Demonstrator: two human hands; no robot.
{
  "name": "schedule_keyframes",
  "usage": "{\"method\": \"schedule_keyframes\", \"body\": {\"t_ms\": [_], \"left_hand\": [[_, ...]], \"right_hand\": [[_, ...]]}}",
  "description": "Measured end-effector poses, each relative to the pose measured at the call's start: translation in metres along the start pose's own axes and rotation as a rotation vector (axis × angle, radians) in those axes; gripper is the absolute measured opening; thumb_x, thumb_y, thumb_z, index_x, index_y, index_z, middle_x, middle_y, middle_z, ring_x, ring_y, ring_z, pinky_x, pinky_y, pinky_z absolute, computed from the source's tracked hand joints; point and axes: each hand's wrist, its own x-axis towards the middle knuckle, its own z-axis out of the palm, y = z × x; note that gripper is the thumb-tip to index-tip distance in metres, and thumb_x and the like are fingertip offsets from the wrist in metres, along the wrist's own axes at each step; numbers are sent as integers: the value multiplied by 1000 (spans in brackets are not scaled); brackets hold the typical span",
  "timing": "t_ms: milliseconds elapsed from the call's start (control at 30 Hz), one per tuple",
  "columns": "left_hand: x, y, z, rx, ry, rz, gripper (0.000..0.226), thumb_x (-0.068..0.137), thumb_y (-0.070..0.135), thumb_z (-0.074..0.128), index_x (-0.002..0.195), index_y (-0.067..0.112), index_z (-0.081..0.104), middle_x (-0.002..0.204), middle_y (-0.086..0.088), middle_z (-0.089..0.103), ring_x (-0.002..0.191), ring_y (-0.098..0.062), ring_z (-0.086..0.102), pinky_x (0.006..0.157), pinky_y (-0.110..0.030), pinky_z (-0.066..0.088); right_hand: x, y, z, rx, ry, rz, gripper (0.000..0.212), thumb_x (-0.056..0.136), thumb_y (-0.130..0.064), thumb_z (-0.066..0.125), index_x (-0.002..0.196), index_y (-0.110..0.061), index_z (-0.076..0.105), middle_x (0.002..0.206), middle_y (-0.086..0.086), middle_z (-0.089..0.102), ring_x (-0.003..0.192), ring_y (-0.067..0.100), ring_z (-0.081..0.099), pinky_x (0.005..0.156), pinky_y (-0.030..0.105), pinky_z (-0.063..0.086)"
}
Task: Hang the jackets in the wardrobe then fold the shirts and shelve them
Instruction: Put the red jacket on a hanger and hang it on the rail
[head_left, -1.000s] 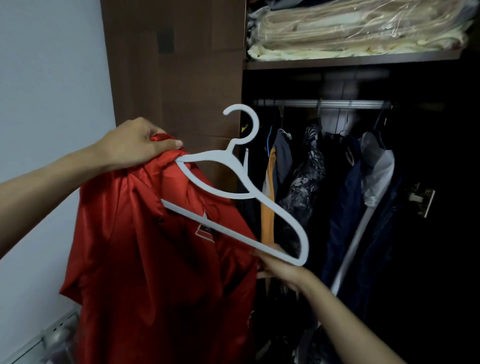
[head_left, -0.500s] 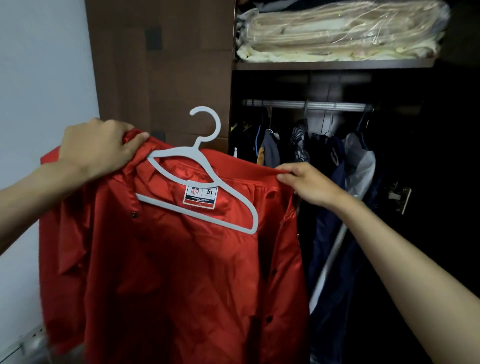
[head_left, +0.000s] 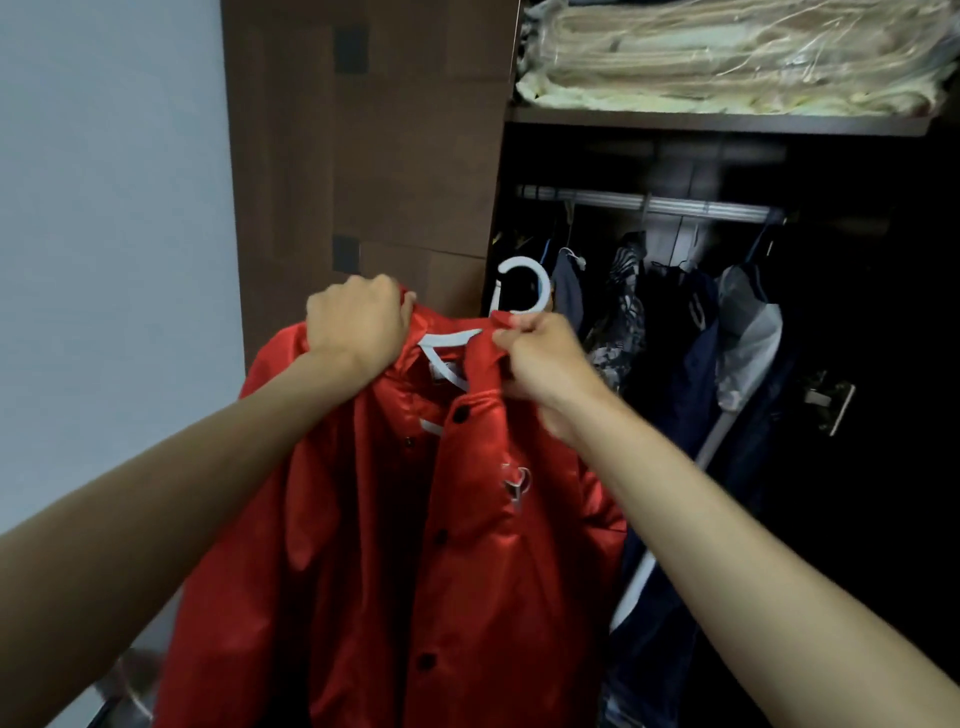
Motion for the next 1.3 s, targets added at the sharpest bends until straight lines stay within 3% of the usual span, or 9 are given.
{"method": "schedule_keyframes", "body": {"t_ms": [133,267,467,567,667,767,967,1200,1300], "left_hand": [[-3,11,11,-133,-136,-78,45,101,48,45,114,10,66,117,-23,67,109,-47,62,87,-45,47],[7,-14,15,-376,-301,-221,46,93,58,51,99,16,69,115,-20,69,111,-43,63,98,-46,49],[30,-33,14,-573,-307,-250,50,81,59,53,62,13,56,83,-21,67,91,-42,68,88,-46,55],[36,-37,17,-688,-306,-262,44,91,45,62,82,4,71,87,-15,72,91,-35,70,89,-42,55],[36,-36,17,-834,-334,-319,40,90,39,65,100,2,74,99,-14,75,95,-29,71,94,-43,56],[34,-31,10,-896,-470,-405,36,93,37,63,103,4,72,100,-13,74,92,-28,71,90,-41,58],[24,-4,-19,-1051,-701,-442,32,85,27,42,53,21,39,45,0,36,34,-16,29,40,-16,27],[17,-4,-21,-930,-980,-311,20,29,15,44,48,11,37,49,-10,36,38,-24,33,47,-15,33],[19,-11,-11,-872,-1009,-269,29,28,9,54,56,9,53,62,-14,50,56,-29,48,63,-26,44]], "right_hand": [[5,24,7,-166,96,-153,28,76,-31,50,104,-31,46,96,13,71,86,34,72,84,57,59],[-9,6,-5,-255,199,-365,44,82,-10,52,115,-35,38,107,4,54,88,18,54,83,38,48],[-43,15,-10,-545,-277,-389,56,77,4,48,113,-31,73,115,-15,60,112,10,59,104,34,47],[-50,27,-18,-1055,-439,-536,82,73,16,51,141,-31,53,164,-11,8,127,24,57,91,37,57],[-41,41,-23,-1276,-349,-660,46,81,-2,71,120,-26,66,170,-3,-1,108,26,66,70,38,55],[-32,45,-27,-1196,-207,-782,22,76,-24,84,97,-25,76,135,3,48,105,22,58,75,36,49],[-25,30,-12,-1219,-191,-1069,14,84,-35,72,90,-24,78,117,-4,67,118,23,59,111,40,37],[-12,21,-29,-786,-322,-665,11,83,-31,83,89,-22,81,64,-29,63,62,-2,61,60,10,41],[-8,13,-32,-703,-330,-653,12,79,-29,86,84,-19,81,72,-13,70,66,12,62,59,22,45]]}}
